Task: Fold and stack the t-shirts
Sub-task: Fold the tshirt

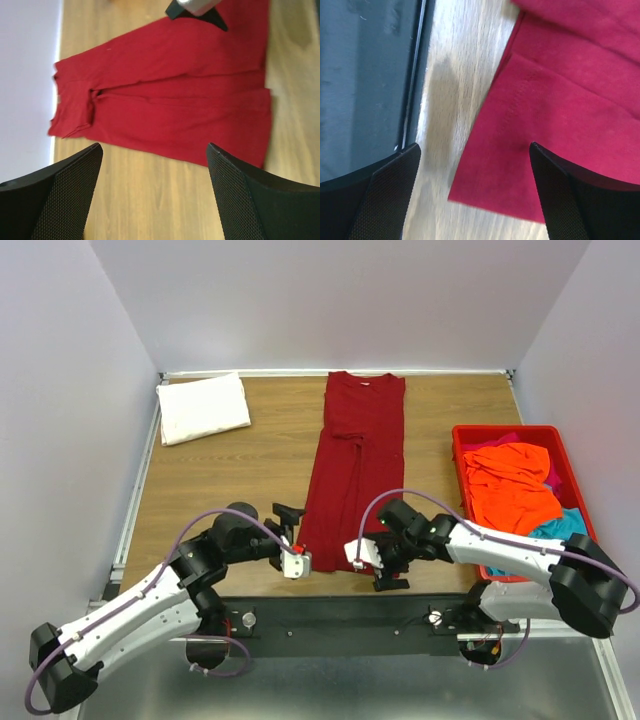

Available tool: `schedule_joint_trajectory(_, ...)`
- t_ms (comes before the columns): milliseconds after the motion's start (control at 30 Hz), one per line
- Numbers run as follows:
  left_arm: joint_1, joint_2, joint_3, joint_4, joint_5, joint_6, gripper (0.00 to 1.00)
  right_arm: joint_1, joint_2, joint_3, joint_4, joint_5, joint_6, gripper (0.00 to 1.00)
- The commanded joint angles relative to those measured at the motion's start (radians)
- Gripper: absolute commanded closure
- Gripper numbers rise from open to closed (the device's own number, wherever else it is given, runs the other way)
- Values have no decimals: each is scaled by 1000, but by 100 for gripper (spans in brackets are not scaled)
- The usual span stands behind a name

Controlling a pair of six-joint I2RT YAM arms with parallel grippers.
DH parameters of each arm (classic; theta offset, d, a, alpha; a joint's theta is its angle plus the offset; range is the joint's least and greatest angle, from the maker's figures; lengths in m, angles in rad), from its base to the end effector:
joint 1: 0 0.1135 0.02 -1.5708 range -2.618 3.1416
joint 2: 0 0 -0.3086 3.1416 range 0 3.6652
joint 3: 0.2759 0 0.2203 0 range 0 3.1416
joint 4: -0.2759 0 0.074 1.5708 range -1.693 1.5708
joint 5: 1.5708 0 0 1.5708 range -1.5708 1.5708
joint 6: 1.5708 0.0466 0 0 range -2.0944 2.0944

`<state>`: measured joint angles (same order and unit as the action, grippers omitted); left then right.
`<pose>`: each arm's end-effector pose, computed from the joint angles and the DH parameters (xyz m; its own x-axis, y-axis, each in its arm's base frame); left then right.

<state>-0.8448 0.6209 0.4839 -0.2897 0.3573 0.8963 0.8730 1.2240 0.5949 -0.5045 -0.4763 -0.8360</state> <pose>0.0504 -0.0813 0.2748 0.5407 0.4931 -0.6816 0.7841 -0.0020 0.6206 0.0933 0.1445 0.2230 0.2075 -0.7787 -0.5921 -0.9721 -0.2319 -0.0357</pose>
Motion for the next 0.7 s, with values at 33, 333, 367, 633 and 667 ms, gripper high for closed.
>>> schedule_joint_trajectory(33, -62, 40, -36, -57, -15, 62, 8, 55, 31, -49, 176, 195, 61, 9)
schedule_joint_trajectory(333, -149, 175, -51, -2, -61, 99, 8, 58, 63, -58, 198, 320, 83, 38)
schedule_joint_trajectory(367, -154, 189, -62, 10, -63, 104, 8, 58, 63, -60, 196, 327, 81, 39)
schedule_joint_trajectory(633, -230, 298, -94, 107, -66, 86, 8, 60, 14, -63, 153, 301, 72, 58)
schedule_joint_trajectory(667, -246, 333, -91, 121, -72, 82, 8, 58, 11, -61, 150, 289, 74, 61)
